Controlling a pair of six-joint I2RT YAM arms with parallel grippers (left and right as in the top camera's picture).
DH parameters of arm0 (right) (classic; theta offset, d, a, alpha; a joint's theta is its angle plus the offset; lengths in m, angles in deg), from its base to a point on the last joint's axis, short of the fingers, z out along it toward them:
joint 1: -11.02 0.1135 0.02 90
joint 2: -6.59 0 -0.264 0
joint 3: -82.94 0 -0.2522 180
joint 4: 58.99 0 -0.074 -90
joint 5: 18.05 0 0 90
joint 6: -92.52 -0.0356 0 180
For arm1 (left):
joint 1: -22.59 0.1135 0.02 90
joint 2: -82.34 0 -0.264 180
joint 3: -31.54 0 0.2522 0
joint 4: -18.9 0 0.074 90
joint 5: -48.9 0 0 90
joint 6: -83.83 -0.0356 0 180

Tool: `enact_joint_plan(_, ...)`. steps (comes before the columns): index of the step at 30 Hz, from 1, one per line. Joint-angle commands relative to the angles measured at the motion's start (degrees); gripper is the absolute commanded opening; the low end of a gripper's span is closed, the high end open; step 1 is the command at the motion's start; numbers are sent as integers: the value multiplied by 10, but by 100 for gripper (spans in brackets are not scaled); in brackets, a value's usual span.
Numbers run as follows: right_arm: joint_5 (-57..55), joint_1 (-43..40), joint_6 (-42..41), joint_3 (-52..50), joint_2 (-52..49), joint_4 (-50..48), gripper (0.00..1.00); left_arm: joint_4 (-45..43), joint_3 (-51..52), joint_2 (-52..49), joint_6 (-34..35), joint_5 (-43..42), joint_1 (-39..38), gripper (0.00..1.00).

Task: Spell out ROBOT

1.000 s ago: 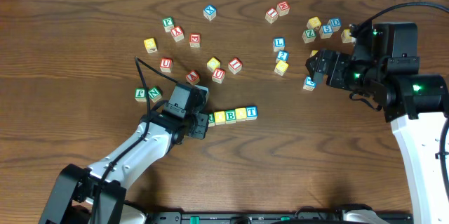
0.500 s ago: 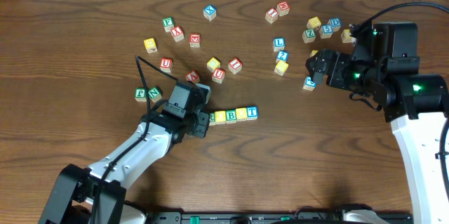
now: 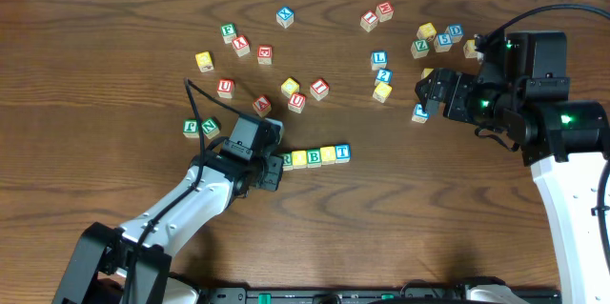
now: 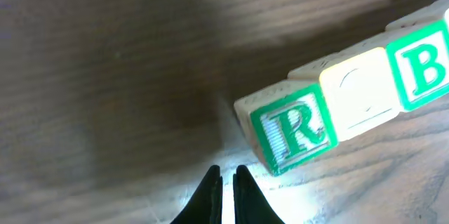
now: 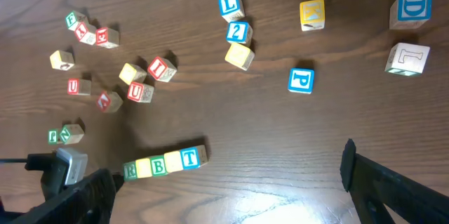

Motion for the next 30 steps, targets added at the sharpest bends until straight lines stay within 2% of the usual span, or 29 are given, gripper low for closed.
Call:
enact_joint_plan(1, 8, -1, 3, -1, 2, 1, 99, 20, 4, 1, 53, 7, 0, 7)
enact_joint_plan(3, 7, -1, 3, -1, 2, 1, 99, 50, 4, 1, 77, 5, 0, 7)
enact_joint_plan(7, 7, -1, 3, -1, 2, -1, 99, 71, 4, 2, 76, -49, 0, 7)
enact_joint_plan(12, 7, -1, 3, -1, 2, -3, 99, 61, 4, 3, 29, -102, -3, 7)
enact_joint_plan(30, 8, -1, 3, -1, 2, -3, 99, 1, 4, 3, 7, -72, -3, 8)
